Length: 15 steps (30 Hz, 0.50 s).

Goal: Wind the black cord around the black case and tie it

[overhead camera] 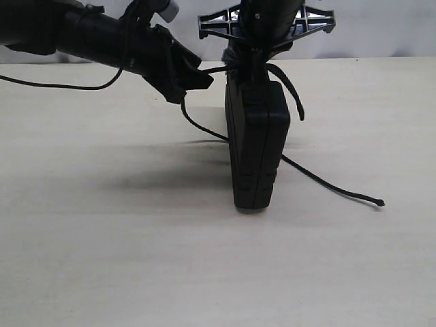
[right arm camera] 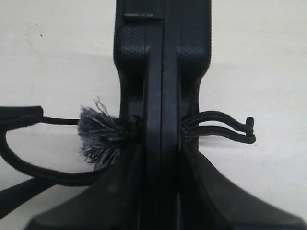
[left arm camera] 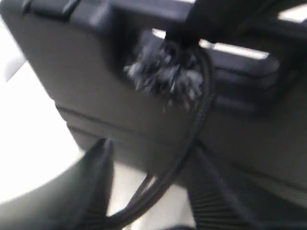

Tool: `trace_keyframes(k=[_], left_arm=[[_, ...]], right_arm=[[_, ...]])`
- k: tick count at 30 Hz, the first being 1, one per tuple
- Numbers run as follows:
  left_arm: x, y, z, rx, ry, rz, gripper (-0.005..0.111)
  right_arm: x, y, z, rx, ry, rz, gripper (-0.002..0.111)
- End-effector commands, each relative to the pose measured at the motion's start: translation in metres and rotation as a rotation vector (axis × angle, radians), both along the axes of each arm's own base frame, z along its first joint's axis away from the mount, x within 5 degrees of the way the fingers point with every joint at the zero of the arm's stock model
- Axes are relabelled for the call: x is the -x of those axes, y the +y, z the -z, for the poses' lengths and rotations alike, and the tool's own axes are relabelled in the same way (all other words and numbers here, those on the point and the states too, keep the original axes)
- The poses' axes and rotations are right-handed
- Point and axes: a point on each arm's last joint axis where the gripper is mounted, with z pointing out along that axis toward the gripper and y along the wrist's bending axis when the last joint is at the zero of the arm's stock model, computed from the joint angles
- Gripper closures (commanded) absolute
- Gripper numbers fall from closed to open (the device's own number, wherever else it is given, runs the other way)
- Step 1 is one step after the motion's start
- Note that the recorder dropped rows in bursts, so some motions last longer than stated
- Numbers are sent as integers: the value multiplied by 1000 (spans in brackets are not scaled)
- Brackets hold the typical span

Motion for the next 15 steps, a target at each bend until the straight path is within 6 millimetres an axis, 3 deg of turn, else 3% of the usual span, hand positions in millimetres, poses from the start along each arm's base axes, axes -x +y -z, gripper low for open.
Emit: trace_keyframes(k=[1,2,6,12,15], left_arm=[[4,-16,-7,80,-35,24,100],[5,-18,-7,77,-40,31,107],[8,-22,-7,78,-38,44,107],[18,-45,-4,64,-59,90,107],[17,-44,-4,54,-65,81,107]], right_arm=[[2,2,-5,-21,-2,-11,104],[2,2,-5,-21,-2,-11,104],[2,3,-5,-30,-3,-13,104],[2,3,-5,-31,-4,-13,104],[2,3,-5,-31,-4,-13,104]])
